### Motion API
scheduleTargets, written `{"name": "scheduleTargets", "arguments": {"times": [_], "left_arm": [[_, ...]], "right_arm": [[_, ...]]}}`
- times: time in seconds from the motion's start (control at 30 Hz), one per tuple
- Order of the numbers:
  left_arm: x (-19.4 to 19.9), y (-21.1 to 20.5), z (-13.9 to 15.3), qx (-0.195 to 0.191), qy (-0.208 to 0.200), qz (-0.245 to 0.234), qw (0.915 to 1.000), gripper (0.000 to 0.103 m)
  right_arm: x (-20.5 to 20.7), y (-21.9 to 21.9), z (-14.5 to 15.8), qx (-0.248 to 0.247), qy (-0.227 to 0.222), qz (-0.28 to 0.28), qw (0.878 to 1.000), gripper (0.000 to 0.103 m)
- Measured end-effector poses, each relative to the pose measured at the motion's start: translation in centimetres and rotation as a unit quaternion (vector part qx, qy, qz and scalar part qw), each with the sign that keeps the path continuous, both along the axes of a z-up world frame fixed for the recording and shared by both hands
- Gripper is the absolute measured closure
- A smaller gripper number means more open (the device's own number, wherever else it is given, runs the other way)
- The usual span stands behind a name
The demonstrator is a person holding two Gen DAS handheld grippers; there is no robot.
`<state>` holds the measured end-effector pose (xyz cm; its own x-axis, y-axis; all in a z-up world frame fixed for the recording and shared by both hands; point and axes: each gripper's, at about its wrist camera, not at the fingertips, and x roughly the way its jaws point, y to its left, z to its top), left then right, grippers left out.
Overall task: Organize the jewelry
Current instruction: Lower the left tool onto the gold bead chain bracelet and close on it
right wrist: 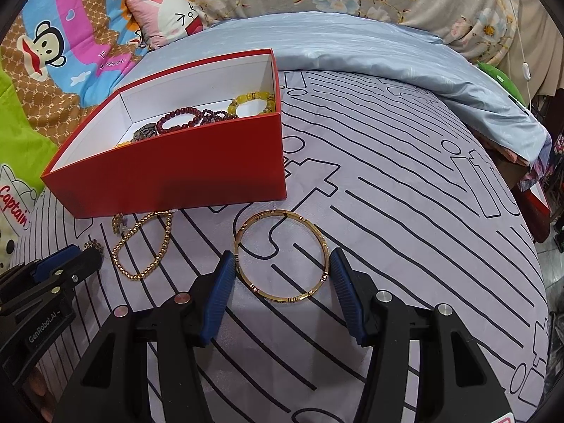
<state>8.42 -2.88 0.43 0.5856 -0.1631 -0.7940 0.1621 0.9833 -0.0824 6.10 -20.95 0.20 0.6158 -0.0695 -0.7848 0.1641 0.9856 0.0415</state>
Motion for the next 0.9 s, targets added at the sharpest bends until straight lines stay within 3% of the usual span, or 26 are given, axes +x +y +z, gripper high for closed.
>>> {"name": "scheduleTargets", "arguments": {"times": [0.3, 0.5, 0.77, 0.9], "left_arm": [[-1.8, -0.9, 1.0, -0.055, 0.021, -0.019, 0.9981, 0.071], [-1.4, -2.4, 0.5, -0.066, 0.034, -0.017, 0.9971, 0.071], [0.0, -3.0, 0.3, -0.037, 0.025, 0.008, 0.999, 0.073], [-1.0, -3.1, 0.1, -0.009, 0.012, -0.003, 0.9999, 0.08]], "right_arm": [[-0.5, -0.4, 0.1, 0.01, -0.004, -0.005, 1.0, 0.05], [-0.7, -0.7, 0.1, 0.019, -0.006, -0.007, 1.0, 0.05], [-0.8, -0.8, 0.1, 0.024, -0.008, -0.004, 1.0, 0.05], [-0.8, -0.8, 0.0, 0.025, -0.008, -0.002, 1.0, 0.05]]}}
